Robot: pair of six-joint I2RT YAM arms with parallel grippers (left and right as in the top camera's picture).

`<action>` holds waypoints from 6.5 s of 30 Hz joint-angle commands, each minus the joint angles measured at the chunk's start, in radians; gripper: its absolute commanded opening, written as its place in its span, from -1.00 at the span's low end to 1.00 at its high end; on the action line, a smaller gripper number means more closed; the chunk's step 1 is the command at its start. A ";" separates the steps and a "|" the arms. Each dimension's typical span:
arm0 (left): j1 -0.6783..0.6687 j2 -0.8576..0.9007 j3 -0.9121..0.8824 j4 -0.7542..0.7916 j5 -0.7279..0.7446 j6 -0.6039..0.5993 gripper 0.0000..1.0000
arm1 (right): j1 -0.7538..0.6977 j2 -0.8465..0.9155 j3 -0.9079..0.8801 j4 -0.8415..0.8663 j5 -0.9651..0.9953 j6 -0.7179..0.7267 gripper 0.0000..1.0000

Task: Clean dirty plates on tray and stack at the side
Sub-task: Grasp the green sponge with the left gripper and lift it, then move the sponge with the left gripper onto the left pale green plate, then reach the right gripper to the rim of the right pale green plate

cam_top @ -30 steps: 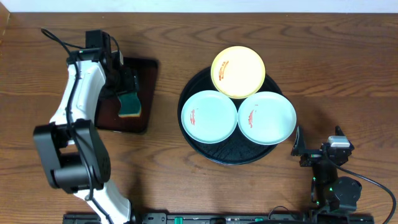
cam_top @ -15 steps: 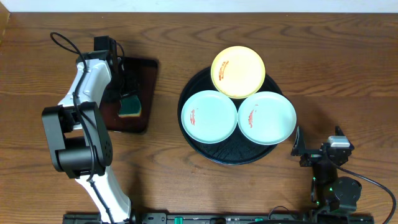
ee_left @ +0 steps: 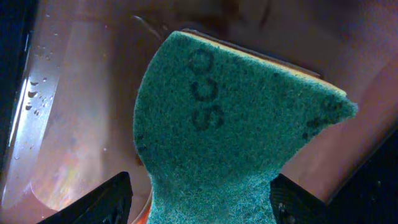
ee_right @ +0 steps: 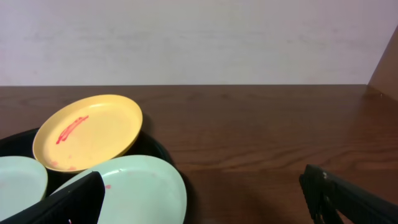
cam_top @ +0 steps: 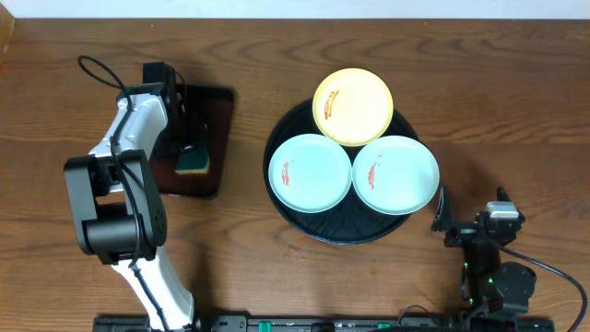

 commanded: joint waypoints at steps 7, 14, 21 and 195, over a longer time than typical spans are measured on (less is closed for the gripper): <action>0.002 0.006 -0.014 0.010 -0.005 -0.009 0.34 | -0.003 -0.003 -0.002 -0.004 0.002 0.014 0.99; 0.002 0.006 -0.014 0.011 0.045 -0.008 0.36 | -0.003 -0.003 -0.002 -0.004 0.002 0.014 0.98; 0.002 0.006 -0.014 0.017 0.046 -0.005 0.27 | -0.003 -0.003 -0.002 -0.004 0.002 0.014 0.99; -0.679 -0.165 -0.247 0.331 0.065 -0.726 -0.84 | -0.001 0.641 0.825 -0.479 -0.464 0.018 0.99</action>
